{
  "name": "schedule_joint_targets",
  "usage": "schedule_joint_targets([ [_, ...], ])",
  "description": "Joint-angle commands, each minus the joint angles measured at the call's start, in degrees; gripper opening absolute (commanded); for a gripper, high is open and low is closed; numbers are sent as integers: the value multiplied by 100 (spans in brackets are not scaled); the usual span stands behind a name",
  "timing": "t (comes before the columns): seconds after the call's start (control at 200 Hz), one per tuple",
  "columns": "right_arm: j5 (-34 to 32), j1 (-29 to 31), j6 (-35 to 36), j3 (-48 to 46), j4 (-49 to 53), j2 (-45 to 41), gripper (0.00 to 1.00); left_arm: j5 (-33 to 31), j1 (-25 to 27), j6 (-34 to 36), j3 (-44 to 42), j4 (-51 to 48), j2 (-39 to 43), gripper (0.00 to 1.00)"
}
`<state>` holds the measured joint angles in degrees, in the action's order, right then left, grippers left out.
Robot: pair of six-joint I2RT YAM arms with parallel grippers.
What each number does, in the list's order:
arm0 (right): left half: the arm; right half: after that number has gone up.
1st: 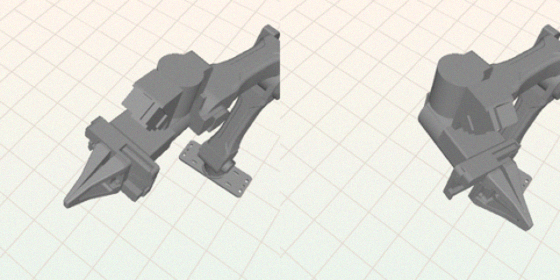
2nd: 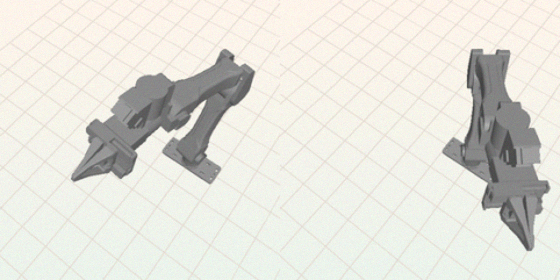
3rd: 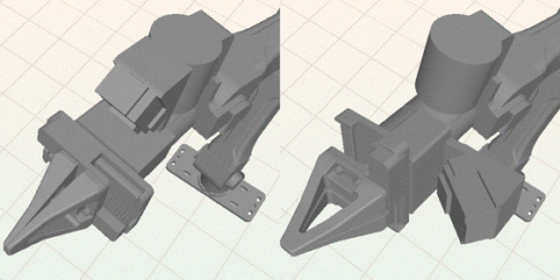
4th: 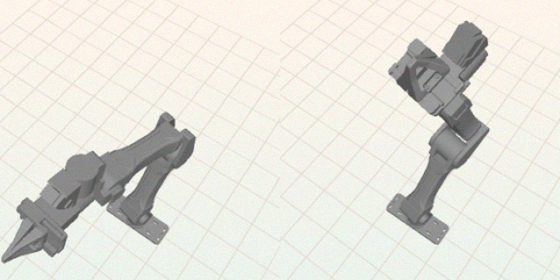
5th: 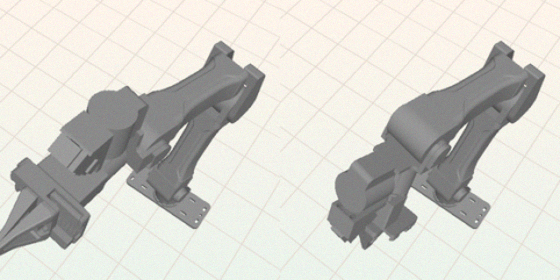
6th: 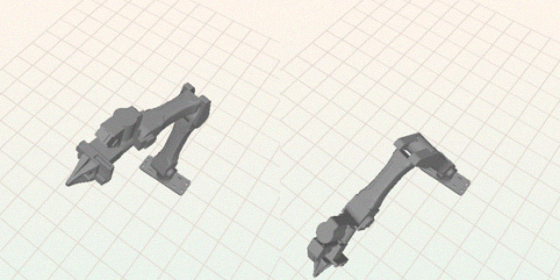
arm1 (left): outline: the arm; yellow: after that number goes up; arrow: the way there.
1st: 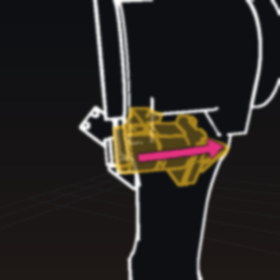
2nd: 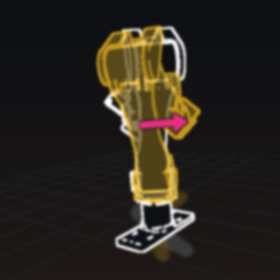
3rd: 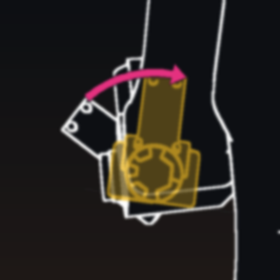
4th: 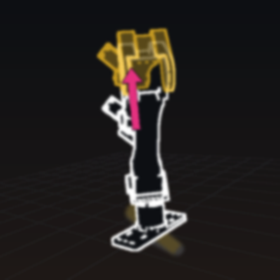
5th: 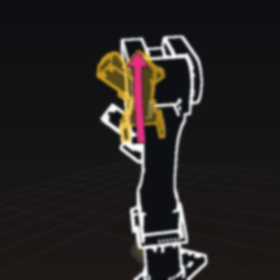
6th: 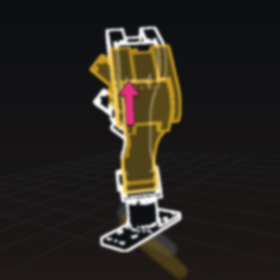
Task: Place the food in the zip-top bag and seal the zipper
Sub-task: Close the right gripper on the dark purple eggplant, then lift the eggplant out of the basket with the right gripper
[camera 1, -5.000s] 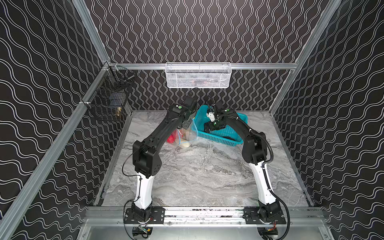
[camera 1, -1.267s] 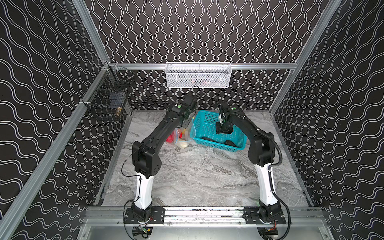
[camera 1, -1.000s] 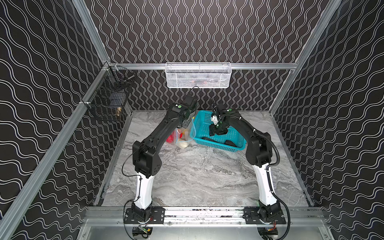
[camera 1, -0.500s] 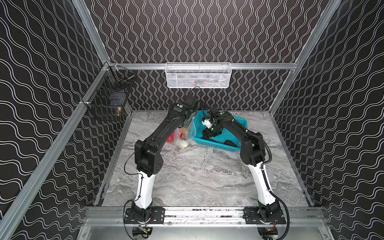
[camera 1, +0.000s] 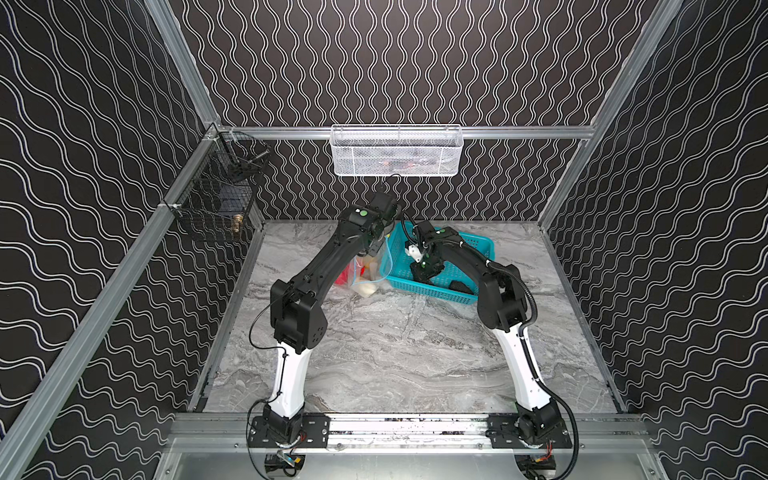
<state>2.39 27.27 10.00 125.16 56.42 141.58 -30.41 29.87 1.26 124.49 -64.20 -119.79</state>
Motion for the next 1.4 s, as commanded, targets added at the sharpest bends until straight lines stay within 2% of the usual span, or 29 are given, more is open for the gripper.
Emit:
schedule_joint_targets([
  [0.0,-149,-24,-309,11,-138,-149,34,-35,-3,-48,5,-13,24,0],
  [0.115,3,-110,-686,-140,-513,-469,33,-17,-6,-58,-14,-13,26,0],
  [0.315,816,-195,-1406,-727,-1558,-1095,32,22,-6,-82,4,-35,48,0],
  [0.556,1010,-195,-2179,-1126,-2531,-1427,31,-46,-7,-178,50,-110,35,0],
  [0.586,1039,-351,-2276,-1215,-2673,-1484,31,-31,-3,-179,33,-104,48,0],
  [0.826,948,-362,-3018,-2198,-3919,-2152,32,353,-5,-273,32,-212,133,0],
  [1.021,754,-362,-3595,-3204,-5016,-2820,33,301,-67,-275,139,-361,-40,0],
  [1.231,373,-354,-3931,-3613,-5383,-3144,32,779,-505,-566,611,-795,-411,0],
  [1.396,177,-336,-4079,-3918,-5784,-3508,32,915,-549,-565,691,-820,-401,0],
])
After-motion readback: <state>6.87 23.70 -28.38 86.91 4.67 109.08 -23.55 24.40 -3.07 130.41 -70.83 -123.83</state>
